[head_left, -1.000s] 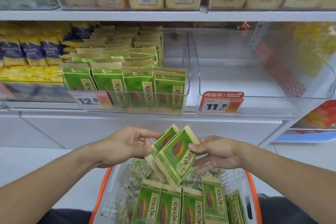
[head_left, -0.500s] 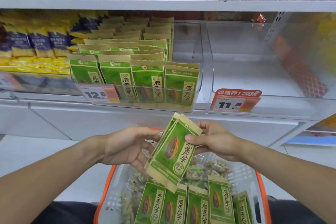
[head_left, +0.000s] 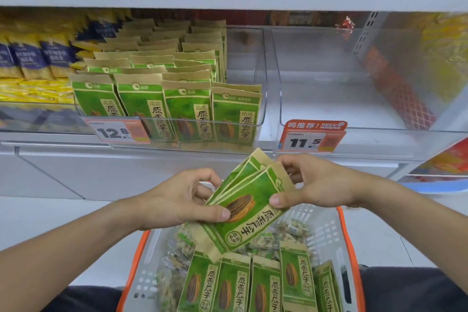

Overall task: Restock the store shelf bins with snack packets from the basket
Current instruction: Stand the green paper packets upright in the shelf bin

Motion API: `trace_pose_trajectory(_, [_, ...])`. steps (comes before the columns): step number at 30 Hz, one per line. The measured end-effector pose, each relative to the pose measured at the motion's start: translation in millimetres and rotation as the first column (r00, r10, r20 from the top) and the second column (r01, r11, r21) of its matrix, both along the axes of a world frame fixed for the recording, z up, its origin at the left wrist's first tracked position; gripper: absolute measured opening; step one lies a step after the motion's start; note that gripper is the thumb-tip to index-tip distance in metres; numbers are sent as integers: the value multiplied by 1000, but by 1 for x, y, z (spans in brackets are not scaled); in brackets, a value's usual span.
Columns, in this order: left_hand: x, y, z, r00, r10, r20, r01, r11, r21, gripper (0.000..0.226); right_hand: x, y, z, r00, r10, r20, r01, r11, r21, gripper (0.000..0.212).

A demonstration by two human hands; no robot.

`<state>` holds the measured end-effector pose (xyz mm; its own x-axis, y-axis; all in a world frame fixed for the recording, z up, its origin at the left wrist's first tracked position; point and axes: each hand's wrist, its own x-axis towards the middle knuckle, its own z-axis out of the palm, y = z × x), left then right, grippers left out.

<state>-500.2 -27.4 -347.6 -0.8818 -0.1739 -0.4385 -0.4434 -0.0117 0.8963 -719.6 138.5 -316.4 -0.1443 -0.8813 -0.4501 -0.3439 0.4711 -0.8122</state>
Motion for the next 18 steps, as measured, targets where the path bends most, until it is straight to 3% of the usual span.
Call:
trace_pose_trajectory(2, [-3, 2, 3, 998, 2, -64, -2, 1000, -4, 41, -1, 3, 6, 998, 32, -52, -35, 998, -58, 46])
trace_pose_trajectory(5, [-7, 9, 10, 984, 8, -178, -18, 999, -51, 40, 1, 5, 15, 1000, 21, 19, -18, 986, -165, 47])
trace_pose_trajectory(9, [-11, 18, 26, 943, 39, -330, -108, 975, -196, 36, 2, 6, 36, 980, -31, -195, -44, 929, -368, 57])
trace_pose_trajectory(12, [-14, 20, 38, 910, 48, -412, -172, 948, -269, 33, 0, 7, 53, 967, -95, -237, -32, 875, -483, 64])
trace_pose_trajectory(18, [-13, 27, 60, 925, -10, -380, -137, 924, -358, 42, -4, 8, 72, 982, -22, -188, -69, 883, -465, 55])
